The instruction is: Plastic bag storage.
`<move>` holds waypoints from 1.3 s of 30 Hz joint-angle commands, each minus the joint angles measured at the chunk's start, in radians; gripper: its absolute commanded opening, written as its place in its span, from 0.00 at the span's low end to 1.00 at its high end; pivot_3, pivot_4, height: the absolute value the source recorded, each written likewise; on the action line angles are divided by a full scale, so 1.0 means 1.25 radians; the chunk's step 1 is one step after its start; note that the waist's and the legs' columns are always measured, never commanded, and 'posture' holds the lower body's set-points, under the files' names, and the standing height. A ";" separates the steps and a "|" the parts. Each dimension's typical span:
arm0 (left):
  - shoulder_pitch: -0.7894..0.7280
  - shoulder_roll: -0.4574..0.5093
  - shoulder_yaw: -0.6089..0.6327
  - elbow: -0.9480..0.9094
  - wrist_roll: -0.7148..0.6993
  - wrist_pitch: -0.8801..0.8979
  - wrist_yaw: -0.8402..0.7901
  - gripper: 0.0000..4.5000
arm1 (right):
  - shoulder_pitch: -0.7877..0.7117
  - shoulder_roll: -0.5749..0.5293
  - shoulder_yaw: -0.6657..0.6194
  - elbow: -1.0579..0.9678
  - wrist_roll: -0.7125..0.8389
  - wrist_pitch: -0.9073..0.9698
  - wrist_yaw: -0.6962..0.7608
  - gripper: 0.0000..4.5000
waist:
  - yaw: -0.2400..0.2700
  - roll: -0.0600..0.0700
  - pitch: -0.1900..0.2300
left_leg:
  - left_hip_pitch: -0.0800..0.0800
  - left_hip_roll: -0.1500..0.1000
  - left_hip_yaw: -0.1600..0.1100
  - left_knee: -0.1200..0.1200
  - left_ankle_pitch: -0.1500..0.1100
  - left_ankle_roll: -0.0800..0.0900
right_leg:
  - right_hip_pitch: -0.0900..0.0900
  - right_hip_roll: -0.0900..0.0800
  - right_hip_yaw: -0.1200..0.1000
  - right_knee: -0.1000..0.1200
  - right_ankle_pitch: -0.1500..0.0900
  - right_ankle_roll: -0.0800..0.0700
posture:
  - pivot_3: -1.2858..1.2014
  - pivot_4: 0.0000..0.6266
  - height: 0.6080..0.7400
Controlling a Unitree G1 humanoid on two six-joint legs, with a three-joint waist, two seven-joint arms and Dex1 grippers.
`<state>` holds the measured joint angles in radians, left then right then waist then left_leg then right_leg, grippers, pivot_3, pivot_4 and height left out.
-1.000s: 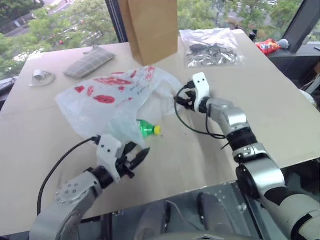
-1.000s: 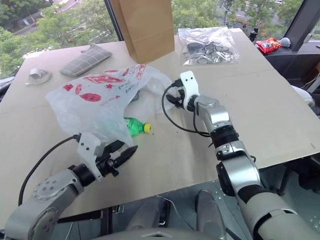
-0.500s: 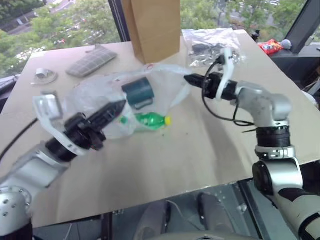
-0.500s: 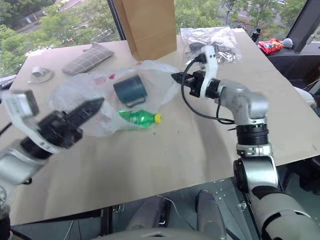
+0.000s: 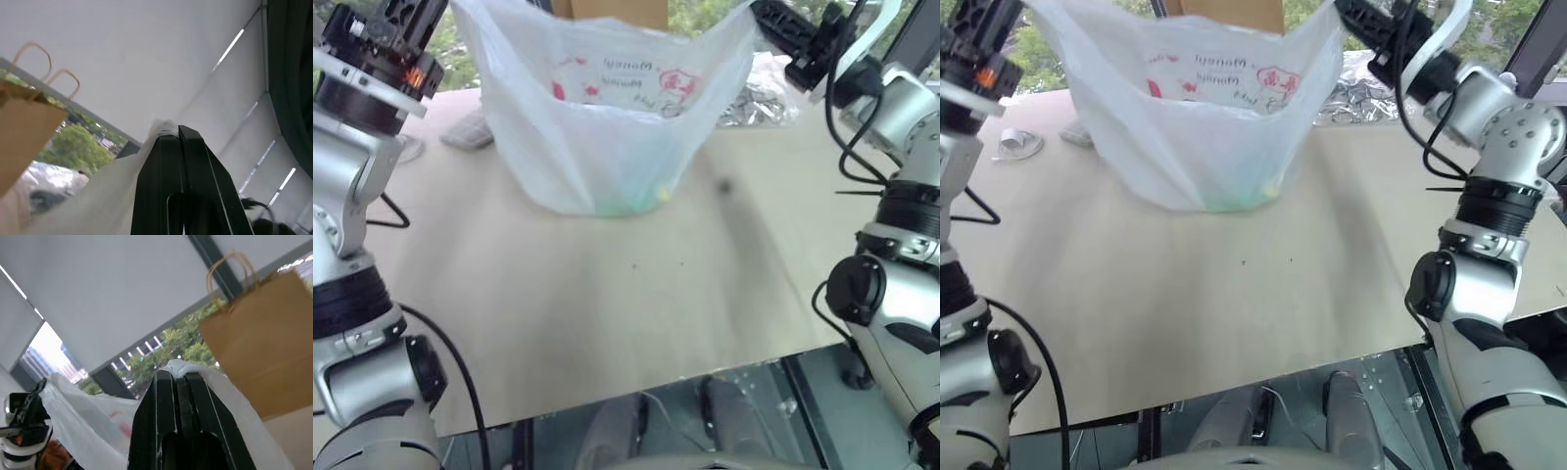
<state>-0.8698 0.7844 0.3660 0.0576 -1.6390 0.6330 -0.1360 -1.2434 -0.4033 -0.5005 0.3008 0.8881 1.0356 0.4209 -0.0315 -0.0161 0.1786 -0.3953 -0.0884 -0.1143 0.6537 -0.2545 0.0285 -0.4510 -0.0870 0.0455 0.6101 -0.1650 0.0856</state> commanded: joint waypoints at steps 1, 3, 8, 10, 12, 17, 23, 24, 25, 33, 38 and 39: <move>-0.111 -0.034 -0.050 0.073 0.128 -0.006 -0.083 0.00 | -0.032 -0.081 -0.034 -0.009 -0.006 -0.057 0.004 0.00 | 0.002 0.000 0.000 | 0.000 0.000 0.000 0.000 0.000 0.000 | 0.000 0.000 0.000 -0.001 0.000 0.000 | 0.52 0.24 1.00; -0.158 -0.062 -0.053 0.109 0.159 0.004 -0.111 0.00 | -0.025 -0.110 -0.037 -0.035 0.014 -0.047 0.007 0.00 | 0.003 0.000 0.000 | -0.002 -0.002 -0.001 0.000 0.000 0.000 | 0.000 -0.001 -0.002 -0.001 0.000 0.000 | 0.52 0.24 1.00; -0.185 -0.105 -0.028 0.118 0.188 0.040 -0.125 0.00 | 0.009 -0.136 -0.077 -0.163 0.120 0.020 -0.034 0.00 | -0.014 0.001 0.000 | -0.004 0.000 -0.001 -0.002 0.000 0.000 | -0.005 -0.001 0.001 0.000 0.000 0.000 | 0.52 0.24 1.00; -0.158 -0.121 -0.029 0.087 0.200 0.055 -0.120 0.00 | 0.066 -0.145 -0.078 -0.252 0.154 0.059 -0.067 0.00 | -0.013 0.001 0.000 | -0.005 0.001 -0.001 -0.003 0.000 0.000 | -0.006 0.000 0.002 0.000 0.000 0.000 | 0.52 0.24 1.00; -0.124 -0.134 -0.031 0.052 0.212 0.070 -0.110 0.00 | 0.129 -0.134 -0.088 -0.317 0.201 0.089 -0.114 0.00 | -0.014 0.001 0.000 | -0.005 0.002 -0.001 -0.003 0.000 0.000 | -0.007 0.000 0.002 0.000 0.000 0.000 | 0.52 0.24 1.00; 0.035 -0.141 -0.086 -0.103 0.317 0.086 -0.135 0.00 | 0.372 -0.129 -0.022 -0.518 0.200 0.116 -0.173 0.00 | -0.007 0.001 0.000 | -0.003 0.001 0.002 0.000 0.000 0.000 | -0.006 -0.001 0.005 0.003 0.000 0.000 | 0.52 0.24 1.00; 0.294 -0.142 -0.106 -0.279 0.425 0.075 -0.162 0.00 | 0.760 -0.152 0.110 -0.732 0.052 0.024 -0.147 0.00 | -0.001 0.001 -0.001 | 0.000 0.001 0.004 0.004 0.000 0.000 | -0.004 0.000 0.006 0.009 0.000 0.000 | 0.52 0.24 1.00; 0.329 -0.134 -0.109 -0.298 0.447 0.071 -0.175 0.00 | 0.809 -0.177 0.131 -0.754 0.024 0.007 -0.123 0.00 | -0.002 0.001 -0.001 | 0.000 0.001 0.005 0.004 0.000 0.000 | -0.005 0.000 0.007 0.010 0.000 0.000 | 0.52 0.24 1.00; 0.356 -0.133 -0.106 -0.309 0.461 0.069 -0.180 0.00 | 0.852 -0.200 0.149 -0.769 -0.003 -0.010 -0.100 0.00 | -0.001 0.001 -0.001 | 0.000 0.001 0.006 0.005 0.000 0.000 | -0.005 0.000 0.008 0.010 0.000 0.000 | 0.52 0.24 1.00; 0.582 -0.079 -0.161 -0.347 0.727 -0.084 -0.310 0.00 | 1.080 -0.320 0.247 -0.772 -0.253 -0.223 0.015 0.00 | -0.001 0.000 -0.001 | 0.014 0.003 0.009 0.010 -0.005 0.008 | 0.014 0.001 0.008 0.006 -0.005 0.003 | 0.52 0.24 1.00; 0.684 -0.100 -0.125 -0.380 0.765 -0.158 -0.365 0.38 | 1.191 -0.308 0.213 -0.757 -0.323 -0.374 0.096 0.51 | 0.014 0.000 -0.001 | 0.014 0.003 0.009 0.012 -0.006 0.009 | 0.014 0.000 0.007 0.005 -0.005 0.004 | 0.52 0.24 1.00; 0.708 -0.106 -0.114 -0.393 0.766 -0.161 -0.363 0.47 | 1.219 -0.304 0.192 -0.762 -0.327 -0.399 0.114 0.60 | 0.016 0.000 -0.001 | 0.013 0.003 0.009 0.011 -0.006 0.009 | 0.014 0.000 0.007 0.005 -0.004 0.004 | 0.52 0.24 1.00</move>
<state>-0.0083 0.6563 0.1819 -0.3820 -0.6913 0.4684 -0.5829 0.2529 -0.7866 -0.1981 -0.6297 0.5022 0.6065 0.5263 -0.0113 -0.0162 0.1774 -0.3788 -0.0844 -0.1037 0.6678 -0.2625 0.0404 -0.4334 -0.0870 0.0541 0.6161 -0.1687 0.0923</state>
